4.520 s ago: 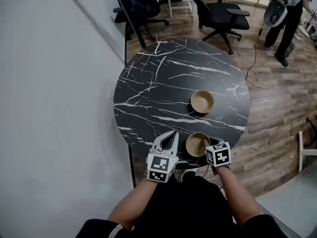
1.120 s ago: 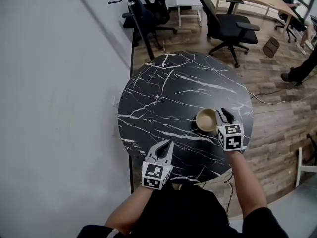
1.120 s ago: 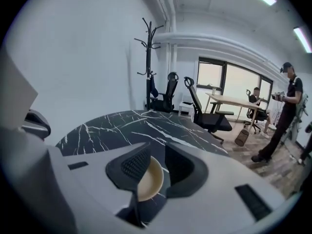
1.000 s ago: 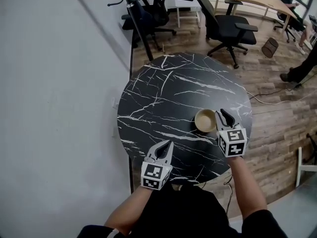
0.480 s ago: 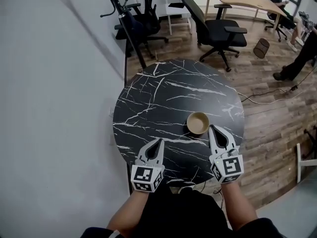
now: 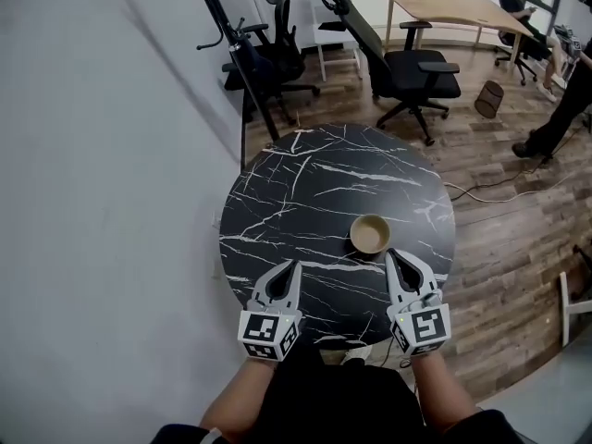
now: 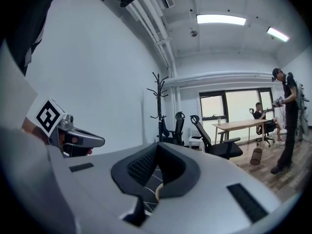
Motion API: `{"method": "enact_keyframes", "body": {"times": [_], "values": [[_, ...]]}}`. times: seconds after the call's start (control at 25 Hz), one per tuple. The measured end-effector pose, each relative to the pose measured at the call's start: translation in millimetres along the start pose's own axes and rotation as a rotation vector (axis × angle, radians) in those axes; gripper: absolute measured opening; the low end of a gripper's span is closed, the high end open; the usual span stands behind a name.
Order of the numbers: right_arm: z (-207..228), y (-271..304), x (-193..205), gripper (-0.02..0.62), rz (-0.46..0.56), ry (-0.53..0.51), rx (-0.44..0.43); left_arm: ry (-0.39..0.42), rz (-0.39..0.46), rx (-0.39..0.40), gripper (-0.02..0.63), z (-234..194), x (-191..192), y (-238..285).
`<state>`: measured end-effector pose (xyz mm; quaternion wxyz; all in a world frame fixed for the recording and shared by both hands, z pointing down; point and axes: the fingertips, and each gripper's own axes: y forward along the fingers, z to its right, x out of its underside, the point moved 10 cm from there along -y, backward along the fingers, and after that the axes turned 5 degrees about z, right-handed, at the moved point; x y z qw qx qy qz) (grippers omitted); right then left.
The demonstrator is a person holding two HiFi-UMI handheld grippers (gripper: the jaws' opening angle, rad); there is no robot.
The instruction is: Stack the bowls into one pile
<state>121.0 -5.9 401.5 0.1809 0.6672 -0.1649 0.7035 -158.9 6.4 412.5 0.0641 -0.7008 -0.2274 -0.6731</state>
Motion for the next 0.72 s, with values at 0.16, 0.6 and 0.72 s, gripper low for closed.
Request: {"method": "enact_keyframes", "body": {"times": [0.16,0.6,0.72], "values": [[-3,-7,-1,0.005,0.010,0.014,-0.008,0.005,0.017,0.003,0.014,7,-3,-5],[-6,-16,2,0.005,0.003,0.032,-0.016,0.004,0.033,0.018,0.014,19,0,-7],[-5,-18,4,0.006,-0.004,0.033,-0.014,0.002,0.037,0.013,0.014,18,-1,-7]]}}
